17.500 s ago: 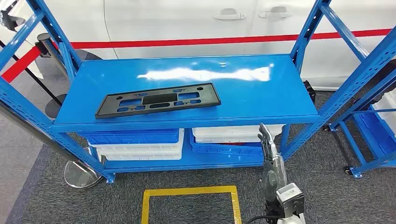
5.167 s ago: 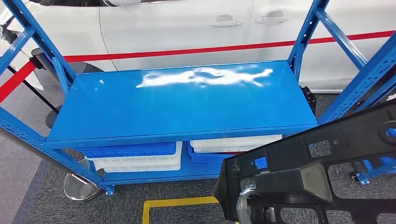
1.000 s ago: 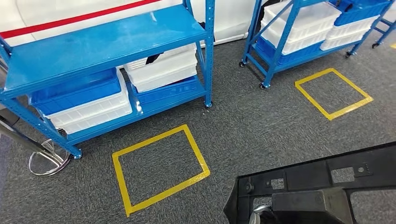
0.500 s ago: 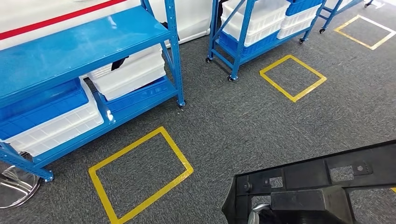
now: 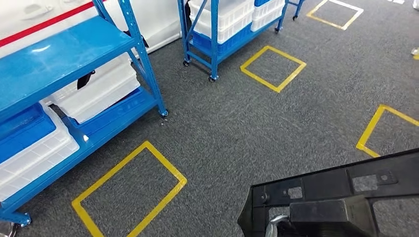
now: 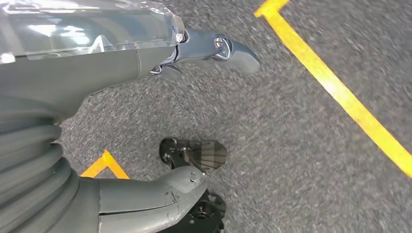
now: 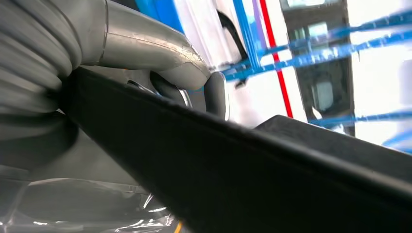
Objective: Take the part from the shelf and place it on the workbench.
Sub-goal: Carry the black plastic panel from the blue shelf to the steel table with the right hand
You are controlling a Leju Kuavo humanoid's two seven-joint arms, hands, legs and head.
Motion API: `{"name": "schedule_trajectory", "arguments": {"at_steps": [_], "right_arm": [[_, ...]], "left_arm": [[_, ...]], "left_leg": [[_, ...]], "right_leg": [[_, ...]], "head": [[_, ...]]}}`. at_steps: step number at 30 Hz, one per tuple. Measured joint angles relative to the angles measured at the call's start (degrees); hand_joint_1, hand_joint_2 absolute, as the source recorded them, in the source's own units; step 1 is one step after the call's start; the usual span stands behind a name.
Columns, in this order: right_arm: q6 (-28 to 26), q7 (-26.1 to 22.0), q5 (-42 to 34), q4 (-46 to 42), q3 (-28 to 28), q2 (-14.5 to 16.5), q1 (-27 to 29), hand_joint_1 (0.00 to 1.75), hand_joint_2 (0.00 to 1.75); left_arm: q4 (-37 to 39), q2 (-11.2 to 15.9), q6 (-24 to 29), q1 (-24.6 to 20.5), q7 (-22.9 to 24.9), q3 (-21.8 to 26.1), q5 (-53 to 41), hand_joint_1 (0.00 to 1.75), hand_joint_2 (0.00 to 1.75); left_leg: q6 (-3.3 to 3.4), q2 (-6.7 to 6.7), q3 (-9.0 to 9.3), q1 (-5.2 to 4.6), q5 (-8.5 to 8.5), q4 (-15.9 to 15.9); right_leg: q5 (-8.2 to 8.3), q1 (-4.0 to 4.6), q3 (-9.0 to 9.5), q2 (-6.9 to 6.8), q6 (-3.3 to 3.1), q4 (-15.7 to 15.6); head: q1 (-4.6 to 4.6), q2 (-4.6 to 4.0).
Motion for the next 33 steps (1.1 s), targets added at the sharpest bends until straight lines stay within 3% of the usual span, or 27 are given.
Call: {"name": "schedule_trajectory", "arguments": {"at_steps": [1,3,4,5,6,8,10,12,13,14,15,17,19,20,22,24,25,26,28,30,32,33], "right_arm": [[0.05,-0.01,0.01,-0.02,-0.1,0.21,0.02,1.75,1.75],[0.32,0.0,-0.04,-0.02,-0.34,0.51,0.04,1.75,1.75],[0.5,0.0,-0.08,-0.02,-0.5,0.63,0.08,1.75,1.75],[0.69,0.0,-0.13,-0.02,-0.65,0.73,0.11,1.75,1.75],[0.84,0.0,-0.17,-0.03,-0.79,0.83,0.14,1.75,1.75],[1.02,-0.01,-0.22,-0.04,-1.04,1.05,0.13,1.75,1.75],[1.35,-0.06,-0.28,-0.07,-1.3,1.26,0.14,1.75,1.75],[2.09,-0.2,-0.38,-0.09,-1.57,1.43,0.34,1.75,1.75],[2.54,-0.27,-0.4,-0.1,-1.73,1.55,0.49,1.75,1.75],[2.98,-0.34,-0.43,-0.14,-1.91,1.69,0.61,1.75,1.75],[3.4,-0.4,-0.43,-0.19,-2.11,1.81,0.66,1.75,1.75],[4.13,-0.49,-0.43,-0.26,-2.46,1.96,0.66,1.75,1.75],[4.67,-0.61,-0.43,-0.26,-2.79,2.09,0.67,1.75,1.75],[4.91,-0.72,-0.43,-0.26,-2.98,2.15,0.69,1.75,1.75],[5.38,-0.96,-0.42,-0.27,-3.4,2.37,0.71,1.75,1.75],[5.8,-1.11,-0.33,-0.36,-3.78,2.71,0.65,1.75,1.75],[5.98,-1.19,-0.26,-0.44,-3.92,2.93,0.64,1.75,1.75],[6.14,-1.27,-0.19,-0.51,-4.03,3.14,0.63,1.75,1.75],[6.34,-1.46,-0.09,-0.6,-4.25,3.52,0.71,1.75,1.75],[6.45,-1.61,0.07,-0.7,-4.51,3.87,0.78,1.75,1.75],[6.59,-1.79,0.29,-0.81,-4.7,4.22,0.76,1.75,1.75],[6.64,-1.86,0.38,-0.83,-4.78,4.32,0.74,1.75,1.75]], "left_arm": [[0.0,0.01,-0.01,0.09,-0.01,0.01,-0.01,0.0,1.75],[0.0,0.02,-0.01,0.41,0.02,0.02,-0.02,0.0,1.75],[0.0,0.02,-0.01,0.54,0.04,0.02,-0.02,0.0,1.75],[0.0,0.02,-0.01,0.61,0.06,0.02,-0.02,0.0,1.75],[0.0,0.02,-0.01,0.63,0.08,0.02,-0.02,0.0,1.75],[0.0,0.05,-0.01,0.62,0.08,0.02,-0.02,0.0,1.75],[0.0,0.1,-0.01,0.68,0.08,0.02,-0.03,0.0,1.75],[0.0,0.1,-0.01,0.62,0.09,0.03,-0.07,0.0,1.75],[0.0,0.07,-0.01,0.5,0.08,0.02,-0.1,0.0,1.75],[0.0,0.04,-0.01,0.36,0.08,0.03,-0.14,0.0,1.75],[0.0,0.0,-0.01,0.32,0.07,0.03,-0.2,0.0,1.75],[0.0,-0.03,-0.02,0.51,0.07,0.04,-0.4,0.0,1.75],[0.0,-0.03,-0.04,0.75,0.09,0.05,-0.58,0.0,1.75],[0.0,-0.03,-0.06,0.76,0.09,0.06,-0.63,0.0,1.75],[0.0,-0.03,-0.08,0.62,0.08,0.06,-0.64,0.0,1.75],[0.0,-0.04,-0.08,0.53,0.07,0.07,-0.68,0.0,1.75],[0.0,-0.05,-0.08,0.47,0.06,0.07,-0.69,0.0,1.75],[0.0,-0.05,-0.08,0.4,0.05,0.08,-0.71,0.0,1.75],[0.0,-0.11,-0.1,0.17,0.03,0.08,-0.74,0.0,1.75],[0.01,-0.19,-0.19,0.01,0.0,0.09,-0.78,0.0,1.75],[0.02,-0.22,-0.27,0.15,-0.02,0.17,-0.85,0.0,1.75],[0.02,-0.22,-0.3,0.29,-0.02,0.27,-0.89,0.0,1.75]], "left_leg": [[-0.07,-1.77,-1.48,0.09,-2.1,3.44],[-0.06,-3.48,-5.18,0.08,-5.56,11.53],[0.01,-3.75,-6.32,0.04,-5.88,13.78],[0.17,-3.89,-6.4,0.03,-4.9,13.65],[0.4,-4.17,-5.34,0.02,-2.86,11.01],[1.01,-6.58,-2.03,0.02,1.28,2.95],[1.42,-8.72,-0.29,-0.09,2.61,-1.66],[1.76,-8.17,-0.02,-0.34,2.58,-2.31],[2.08,-7.45,0.12,-0.31,2.83,-2.63],[2.47,-6.71,0.31,-0.24,3.14,-3.04],[2.82,-5.88,0.39,-0.16,3.44,-3.46],[3.2,-4.1,0.38,-0.22,3.68,-3.79],[3.2,-2.2,0.22,-0.34,3.64,-3.74],[3.14,-1.32,0.18,-0.35,3.58,-3.72],[2.89,0.22,0.26,-0.35,3.35,-3.6],[2.34,1.39,0.56,-0.56,2.9,-3.31],[2.02,1.89,0.72,-0.68,2.67,-3.17],[1.67,2.39,0.95,-0.79,2.5,-3.1],[1.0,3.35,1.33,-0.67,2.24,-3.14],[0.44,1.4,0.9,-0.35,0.63,-1.41],[0.21,-2.21,-1.77,-0.09,-3.16,4.91],[0.18,-3.18,-3.68,-0.04,-5.0,9.02]], "right_leg": [[0.13,0.03,-0.08,0.57,-0.25,-0.05],[0.24,0.29,-0.24,2.0,-0.5,0.01],[0.27,0.45,-0.26,2.81,-0.55,0.08],[0.28,0.58,-0.25,3.67,-0.57,0.18],[0.27,0.66,-0.2,4.52,-0.56,0.31],[0.25,0.73,-0.3,6.1,-0.45,0.66],[0.37,0.61,-0.82,7.58,0.03,1.0],[0.71,0.35,-1.33,9.02,0.87,0.95],[0.72,0.28,-1.48,9.01,1.22,1.06],[0.23,0.37,-1.86,7.93,1.51,1.71],[-0.96,0.5,-2.72,6.22,1.76,3.43],[-4.85,0.53,-6.0,2.54,2.17,10.15],[-7.22,0.17,-9.04,1.51,2.61,16.45],[-6.85,-0.02,-9.2,1.28,2.79,16.97],[-3.67,-0.34,-5.96,0.22,2.99,11.5],[-1.22,-0.19,-1.5,-2.63,2.65,3.66],[-0.85,0.02,-0.3,-3.55,2.34,1.49],[-0.97,0.28,0.05,-3.87,1.98,0.71],[-0.74,0.42,-0.06,-2.36,1.21,0.55],[-0.26,0.24,-0.03,-1.01,0.36,0.06],[0.05,0.23,-0.09,0.39,-0.2,-0.14],[0.09,0.34,-0.16,1.21,-0.32,-0.11]], "head": [[-0.15,0.0],[-0.32,0.01],[-0.34,0.01],[-0.34,0.01],[-0.32,0.01],[-0.33,0.01],[-0.29,0.0],[-0.26,0.0],[-0.21,0.0],[-0.1,0.0],[0.11,0.0],[0.42,0.0],[0.5,0.01],[0.5,0.01],[0.51,0.0],[0.49,0.0],[0.38,0.0],[0.29,0.0],[0.13,0.0],[0.01,0.01],[-0.22,0.01],[-0.31,0.01]]}}
